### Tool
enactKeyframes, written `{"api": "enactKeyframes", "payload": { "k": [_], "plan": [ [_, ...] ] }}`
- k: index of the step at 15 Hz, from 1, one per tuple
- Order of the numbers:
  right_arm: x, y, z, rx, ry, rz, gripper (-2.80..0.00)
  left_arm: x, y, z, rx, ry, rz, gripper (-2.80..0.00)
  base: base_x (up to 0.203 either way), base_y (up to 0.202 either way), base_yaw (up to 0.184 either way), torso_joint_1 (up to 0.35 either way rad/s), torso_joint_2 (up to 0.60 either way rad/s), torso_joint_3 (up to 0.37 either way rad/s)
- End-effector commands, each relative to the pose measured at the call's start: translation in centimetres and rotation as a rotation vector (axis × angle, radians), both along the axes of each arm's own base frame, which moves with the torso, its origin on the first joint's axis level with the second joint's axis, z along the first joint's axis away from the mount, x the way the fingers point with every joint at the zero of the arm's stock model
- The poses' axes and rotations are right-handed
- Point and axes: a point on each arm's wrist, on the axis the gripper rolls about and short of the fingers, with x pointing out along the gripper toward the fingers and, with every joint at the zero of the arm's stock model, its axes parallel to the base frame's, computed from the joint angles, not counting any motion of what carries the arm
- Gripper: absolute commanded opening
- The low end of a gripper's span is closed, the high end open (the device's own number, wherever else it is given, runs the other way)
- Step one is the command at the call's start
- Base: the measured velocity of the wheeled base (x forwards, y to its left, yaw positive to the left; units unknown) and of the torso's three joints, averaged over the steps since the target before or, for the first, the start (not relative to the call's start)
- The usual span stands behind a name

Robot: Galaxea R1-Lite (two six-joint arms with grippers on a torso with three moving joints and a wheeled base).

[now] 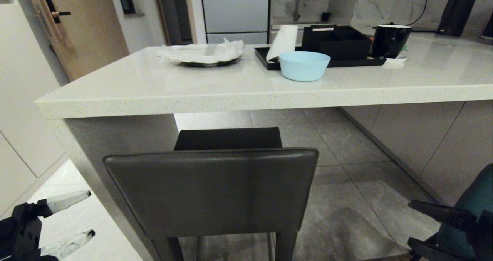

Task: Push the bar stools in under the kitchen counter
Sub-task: Pull the gray chair out from under the dining table

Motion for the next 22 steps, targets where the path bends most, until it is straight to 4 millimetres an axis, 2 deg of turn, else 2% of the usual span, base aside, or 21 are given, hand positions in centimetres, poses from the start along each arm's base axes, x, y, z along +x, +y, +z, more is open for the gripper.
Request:
{"api": "enactKeyframes", "payload": {
  "k": [1,4,8,11,13,15,17,20,22],
  "plan": [
    [2.6,0.6,-0.7,-0.009,0.037,0.027,0.0,1.9,0.1,-0.9,-0.026,0.042,-0.05,0.0,0.0,0.0,0.0,0.0,0.0,0.0],
    [6.1,1.7,-2.9,-0.052,0.044,0.079,0.0,3.7,0.7,-2.0,-0.029,0.054,-0.06,0.0,0.0,0.0,0.0,0.0,0.0,0.0],
    [9.0,3.8,-5.9,-0.072,0.024,0.153,0.0,5.3,1.3,-4.2,-0.031,0.059,-0.067,0.0,0.0,0.0,0.0,0.0,0.0,0.0],
    [11.6,5.9,-7.2,-0.062,-0.05,0.207,0.0,5.8,1.4,-4.3,-0.042,0.073,-0.075,0.0,0.0,0.0,0.0,0.0,0.0,0.0],
    [12.9,7.2,-7.0,-0.052,-0.1,0.236,0.0,6.7,1.5,-4.0,-0.032,0.058,-0.078,0.0,0.0,0.0,0.0,0.0,0.0,0.0],
    [13.2,8.3,-6.7,-0.044,-0.128,0.269,0.0,7.6,1.3,-3.4,-0.025,0.044,-0.09,0.0,0.0,0.0,0.0,0.0,0.0,0.0],
    [13.1,9.6,-7.0,-0.042,-0.12,0.313,0.0,8.0,0.1,-3.2,-0.03,0.052,-0.143,0.0,0.0,0.0,0.0,0.0,0.0,0.0],
    [13.2,11.2,-7.3,-0.051,-0.121,0.291,0.0,8.1,-2.2,-4.1,-0.038,0.105,-0.167,0.0,0.0,0.0,0.0,0.0,0.0,0.0],
    [13.4,11.5,-7.2,-0.048,-0.129,0.288,0.0,8.6,-3.0,-4.5,-0.036,0.127,-0.161,0.0,0.0,0.0,0.0,0.0,0.0,0.0]
  ]
}}
